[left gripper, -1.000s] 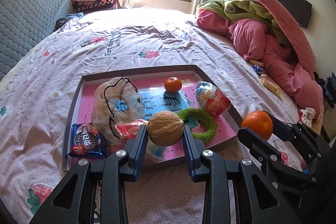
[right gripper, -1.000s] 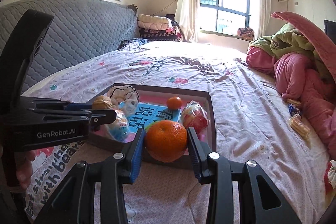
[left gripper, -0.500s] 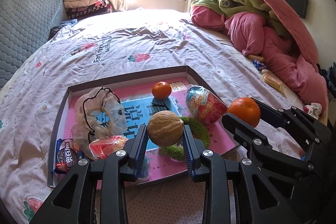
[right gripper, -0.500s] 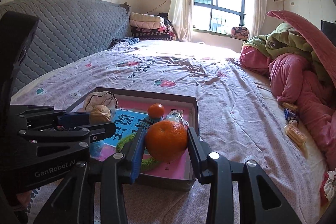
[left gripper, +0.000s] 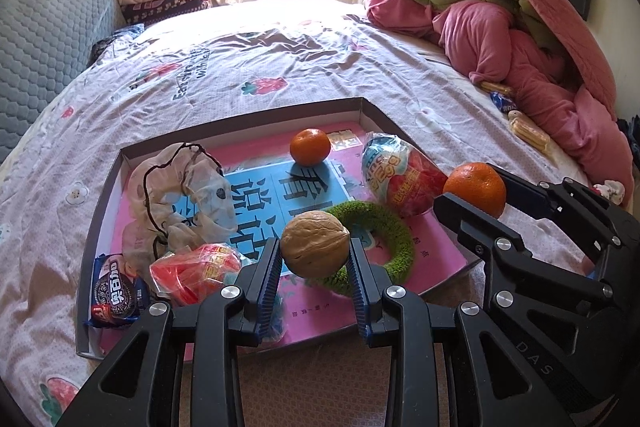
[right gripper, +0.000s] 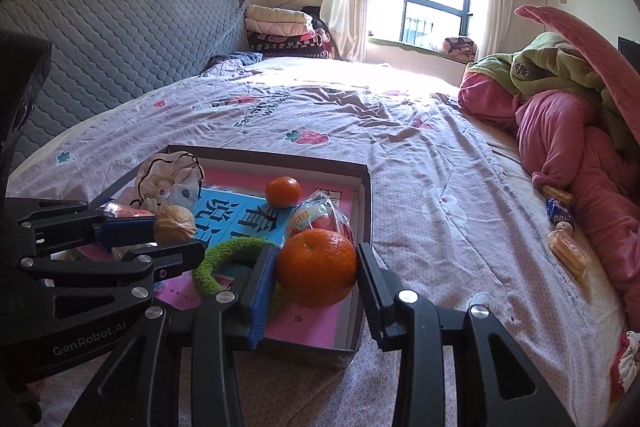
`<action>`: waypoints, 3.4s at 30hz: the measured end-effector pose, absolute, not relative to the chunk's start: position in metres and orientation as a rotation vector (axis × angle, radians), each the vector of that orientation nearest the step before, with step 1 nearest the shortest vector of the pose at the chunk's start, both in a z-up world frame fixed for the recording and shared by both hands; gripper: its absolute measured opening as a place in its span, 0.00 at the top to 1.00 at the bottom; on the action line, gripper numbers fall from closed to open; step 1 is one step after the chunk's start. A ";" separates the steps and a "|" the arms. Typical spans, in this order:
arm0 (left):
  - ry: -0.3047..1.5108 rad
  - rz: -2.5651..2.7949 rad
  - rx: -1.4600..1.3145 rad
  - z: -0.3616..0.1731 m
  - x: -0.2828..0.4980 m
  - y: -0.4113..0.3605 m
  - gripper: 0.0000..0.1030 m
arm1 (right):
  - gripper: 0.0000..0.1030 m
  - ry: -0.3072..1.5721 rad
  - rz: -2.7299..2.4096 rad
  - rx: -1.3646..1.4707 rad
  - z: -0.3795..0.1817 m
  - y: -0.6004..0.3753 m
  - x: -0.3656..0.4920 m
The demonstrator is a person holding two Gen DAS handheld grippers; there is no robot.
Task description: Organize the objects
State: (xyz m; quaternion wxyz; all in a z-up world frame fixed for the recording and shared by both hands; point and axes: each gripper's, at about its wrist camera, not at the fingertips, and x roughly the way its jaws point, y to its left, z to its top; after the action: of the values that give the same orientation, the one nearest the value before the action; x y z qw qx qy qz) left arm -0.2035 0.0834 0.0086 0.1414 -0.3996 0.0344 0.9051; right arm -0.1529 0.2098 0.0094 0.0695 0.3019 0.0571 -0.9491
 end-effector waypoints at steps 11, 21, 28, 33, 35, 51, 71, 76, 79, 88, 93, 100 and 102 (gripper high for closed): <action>0.201 2.565 -1.219 -0.005 -0.205 0.091 0.67 | 0.61 0.249 -2.802 0.993 -0.004 0.206 -0.155; 0.226 2.545 -1.243 -0.010 -0.208 0.090 0.67 | 0.61 0.261 -2.763 1.032 -0.013 0.201 -0.159; 0.230 2.547 -1.250 -0.008 -0.205 0.089 0.67 | 0.61 0.244 -2.761 1.058 -0.016 0.203 -0.159; 0.231 2.548 -1.251 -0.008 -0.205 0.089 0.67 | 0.61 0.236 -2.777 1.063 -0.016 0.206 -0.159; 0.227 2.547 -1.251 -0.008 -0.204 0.088 0.67 | 0.61 0.231 -2.783 1.056 -0.015 0.208 -0.158; 0.192 2.549 -1.263 -0.004 -0.202 0.084 0.61 | 0.61 0.145 -2.845 0.974 -0.001 0.219 -0.146; 0.101 2.625 -1.112 0.029 -0.180 0.060 0.40 | 0.42 0.029 -2.890 0.809 0.021 0.214 -0.127; 0.081 2.770 -0.981 0.047 -0.170 0.037 0.29 | 0.36 -0.075 -2.891 0.712 0.033 0.213 -0.117; 0.065 2.846 -0.937 0.055 -0.164 0.022 0.28 | 0.32 -0.096 -2.874 0.670 0.038 0.207 -0.111; -0.009 2.926 -0.888 0.064 -0.146 -0.007 0.25 | 0.29 -0.053 -2.879 0.673 0.041 0.184 -0.102; -0.002 2.943 -0.957 0.049 -0.139 -0.011 0.25 | 0.21 -0.039 -2.903 0.743 0.030 0.177 -0.102; -0.034 2.932 -1.017 0.035 -0.128 -0.014 0.24 | 0.17 -0.028 -2.871 0.773 0.020 0.168 -0.092; -0.022 2.943 -1.022 0.033 -0.125 -0.014 0.24 | 0.17 -0.009 -2.874 0.779 0.018 0.166 -0.090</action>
State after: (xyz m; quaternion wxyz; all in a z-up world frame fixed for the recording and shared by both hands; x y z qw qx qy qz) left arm -0.1248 -0.0139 0.0332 0.0130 -0.3280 -0.0071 0.9446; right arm -0.0896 0.1655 0.0182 0.0819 0.2609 -0.0030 -0.9619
